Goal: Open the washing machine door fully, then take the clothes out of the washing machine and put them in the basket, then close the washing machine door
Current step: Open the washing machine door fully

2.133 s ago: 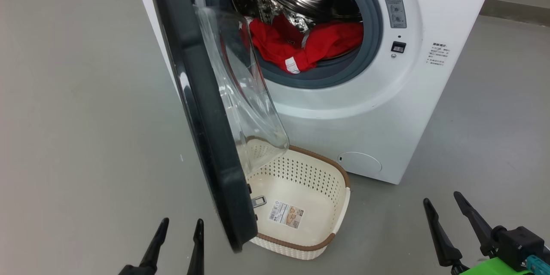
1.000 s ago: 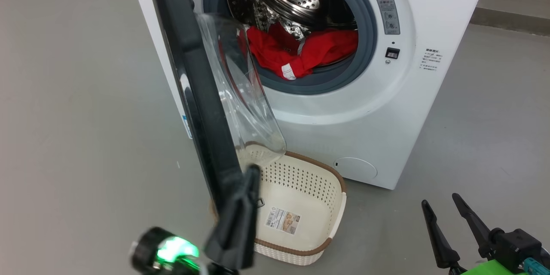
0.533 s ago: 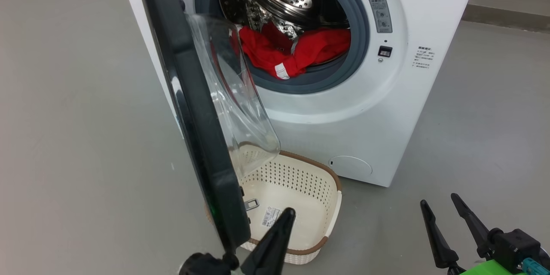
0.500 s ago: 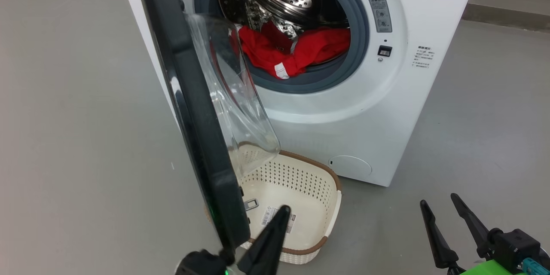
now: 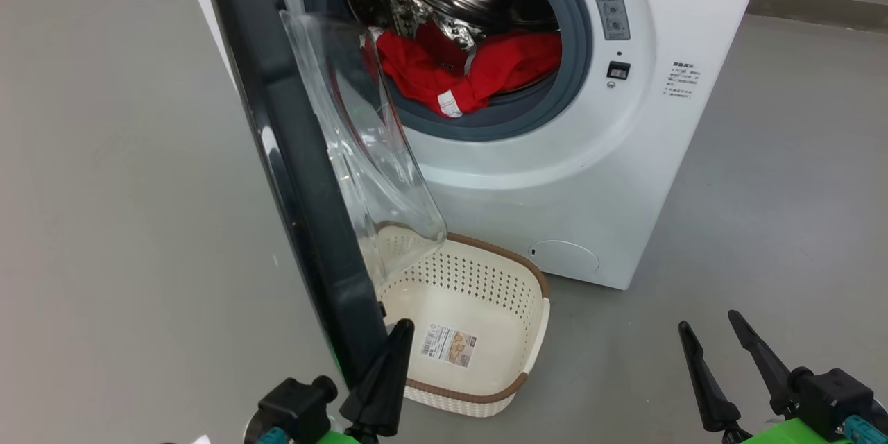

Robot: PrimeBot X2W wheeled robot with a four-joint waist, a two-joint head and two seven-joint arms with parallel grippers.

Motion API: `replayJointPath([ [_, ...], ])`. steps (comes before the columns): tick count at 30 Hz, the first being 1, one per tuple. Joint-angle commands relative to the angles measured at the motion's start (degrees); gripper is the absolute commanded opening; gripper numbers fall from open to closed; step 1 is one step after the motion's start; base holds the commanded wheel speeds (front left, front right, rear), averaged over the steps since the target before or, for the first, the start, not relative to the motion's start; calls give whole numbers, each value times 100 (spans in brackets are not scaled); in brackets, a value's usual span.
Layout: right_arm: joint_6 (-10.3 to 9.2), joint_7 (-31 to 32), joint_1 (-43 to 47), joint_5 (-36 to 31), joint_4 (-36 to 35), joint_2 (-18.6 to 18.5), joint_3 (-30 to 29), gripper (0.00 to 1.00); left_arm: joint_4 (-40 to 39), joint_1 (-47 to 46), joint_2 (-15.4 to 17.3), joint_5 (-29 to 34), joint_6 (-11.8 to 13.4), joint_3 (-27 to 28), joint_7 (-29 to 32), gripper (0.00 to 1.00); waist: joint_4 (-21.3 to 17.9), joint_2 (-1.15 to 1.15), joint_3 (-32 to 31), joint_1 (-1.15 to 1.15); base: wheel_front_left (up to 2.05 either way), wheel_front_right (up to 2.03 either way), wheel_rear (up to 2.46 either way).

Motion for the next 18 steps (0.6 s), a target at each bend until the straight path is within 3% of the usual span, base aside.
replayJointPath([
  [1, 36, -69, -203, -1, -162, -78, 83, 100, -63, -248, 9, -16, 6, 256, -28, 0, 18, 0, 12, 0, 0, 0, 0],
  [18, 36, -69, -301, 62, -181, -71, 173, 100, -255, 170, 9, 298, 91, 1263, -28, 0, 257, 0, 135, 0, 0, 0, 0],
])
